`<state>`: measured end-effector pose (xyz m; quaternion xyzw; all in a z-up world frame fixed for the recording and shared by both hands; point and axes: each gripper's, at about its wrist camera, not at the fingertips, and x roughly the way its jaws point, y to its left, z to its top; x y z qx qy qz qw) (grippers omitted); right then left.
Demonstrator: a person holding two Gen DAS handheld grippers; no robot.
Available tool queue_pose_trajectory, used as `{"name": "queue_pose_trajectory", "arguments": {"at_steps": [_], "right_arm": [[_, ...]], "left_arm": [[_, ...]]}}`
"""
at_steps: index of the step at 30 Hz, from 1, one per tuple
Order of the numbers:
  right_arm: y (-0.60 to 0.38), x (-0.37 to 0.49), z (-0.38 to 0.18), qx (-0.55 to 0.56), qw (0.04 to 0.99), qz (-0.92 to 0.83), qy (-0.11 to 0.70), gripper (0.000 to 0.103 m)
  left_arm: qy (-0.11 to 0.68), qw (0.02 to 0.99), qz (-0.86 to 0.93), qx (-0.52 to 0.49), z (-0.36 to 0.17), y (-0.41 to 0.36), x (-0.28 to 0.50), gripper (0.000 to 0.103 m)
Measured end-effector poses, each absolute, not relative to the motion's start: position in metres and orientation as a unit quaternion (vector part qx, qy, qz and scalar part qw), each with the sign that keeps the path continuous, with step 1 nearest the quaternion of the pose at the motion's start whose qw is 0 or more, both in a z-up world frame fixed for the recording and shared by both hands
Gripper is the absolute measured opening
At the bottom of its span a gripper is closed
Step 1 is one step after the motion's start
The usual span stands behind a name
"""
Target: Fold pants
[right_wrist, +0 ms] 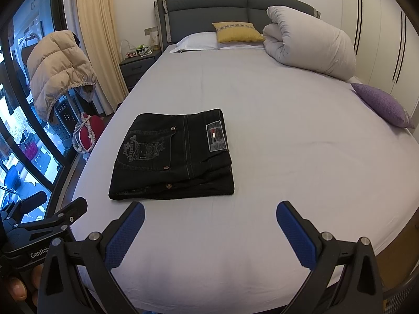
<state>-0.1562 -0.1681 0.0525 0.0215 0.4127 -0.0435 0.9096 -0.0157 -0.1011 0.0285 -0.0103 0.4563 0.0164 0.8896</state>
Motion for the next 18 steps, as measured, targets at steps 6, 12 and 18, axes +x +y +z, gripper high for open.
{"name": "queue_pose_trajectory", "arguments": {"at_steps": [6, 12, 18], "right_arm": [[-0.1678, -0.1571, 0.0518, 0.022, 0.909, -0.043, 0.413, 0.103], [-0.1689, -0.1555, 0.0523, 0.023, 0.909, -0.042, 0.414, 0.103], [-0.1692, -0.1566, 0.0504, 0.024, 0.908, -0.042, 0.416, 0.103]], "left_arm": [[0.459, 0.888, 0.014, -0.011, 0.0273, -0.1001, -0.015, 0.103], [0.459, 0.888, 0.013, -0.01, 0.0273, -0.1, -0.0144, 0.103], [0.461, 0.887, 0.014, -0.007, 0.0266, -0.1003, -0.0148, 0.103]]}}
